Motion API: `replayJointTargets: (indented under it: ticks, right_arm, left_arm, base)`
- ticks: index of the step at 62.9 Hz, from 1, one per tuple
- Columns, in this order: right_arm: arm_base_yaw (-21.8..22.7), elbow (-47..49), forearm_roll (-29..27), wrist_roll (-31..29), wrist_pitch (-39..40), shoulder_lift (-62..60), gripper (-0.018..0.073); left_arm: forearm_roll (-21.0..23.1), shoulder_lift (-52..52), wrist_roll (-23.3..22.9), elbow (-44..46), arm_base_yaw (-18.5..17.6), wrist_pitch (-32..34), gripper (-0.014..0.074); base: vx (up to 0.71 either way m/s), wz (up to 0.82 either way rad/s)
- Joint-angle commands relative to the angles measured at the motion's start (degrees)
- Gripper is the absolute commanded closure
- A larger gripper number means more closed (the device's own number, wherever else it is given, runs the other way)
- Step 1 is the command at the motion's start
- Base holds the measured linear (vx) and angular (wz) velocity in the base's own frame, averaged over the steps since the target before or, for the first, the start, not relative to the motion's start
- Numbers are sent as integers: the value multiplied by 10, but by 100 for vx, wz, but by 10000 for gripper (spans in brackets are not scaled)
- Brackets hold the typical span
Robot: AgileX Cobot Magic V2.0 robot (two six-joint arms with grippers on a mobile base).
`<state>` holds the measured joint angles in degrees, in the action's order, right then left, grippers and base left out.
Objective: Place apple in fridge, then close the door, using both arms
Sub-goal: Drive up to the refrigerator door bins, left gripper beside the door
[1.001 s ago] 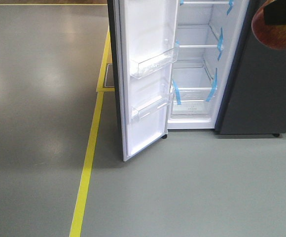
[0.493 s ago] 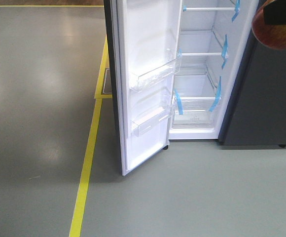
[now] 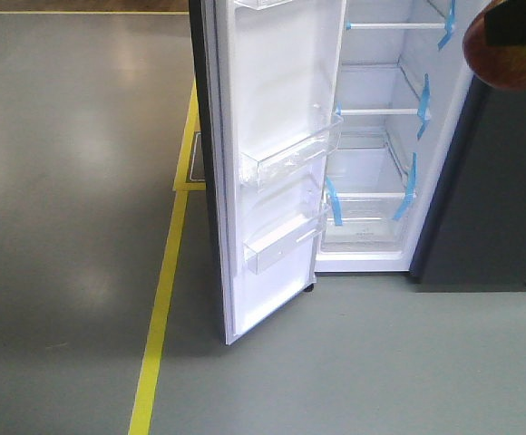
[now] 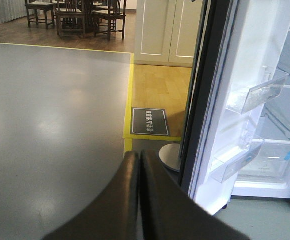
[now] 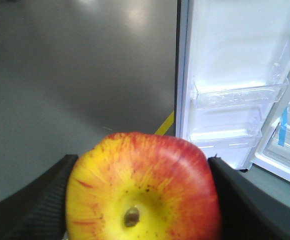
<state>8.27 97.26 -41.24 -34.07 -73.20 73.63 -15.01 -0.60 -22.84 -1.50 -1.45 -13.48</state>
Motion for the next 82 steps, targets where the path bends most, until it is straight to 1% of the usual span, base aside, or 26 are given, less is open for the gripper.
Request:
replayJointTargets:
  ticks: [1,82]
  right_arm:
    - [2,17,-28,-3,1,-14,566]
    - [2,17,-28,-3,1,-14,566]
  left_arm:
    - [1,-8,0,-16,-4,40,603]
    - [1,-8,0,-16,-4,40,603]
  base:
    - [15,1]
    - [13,-1]
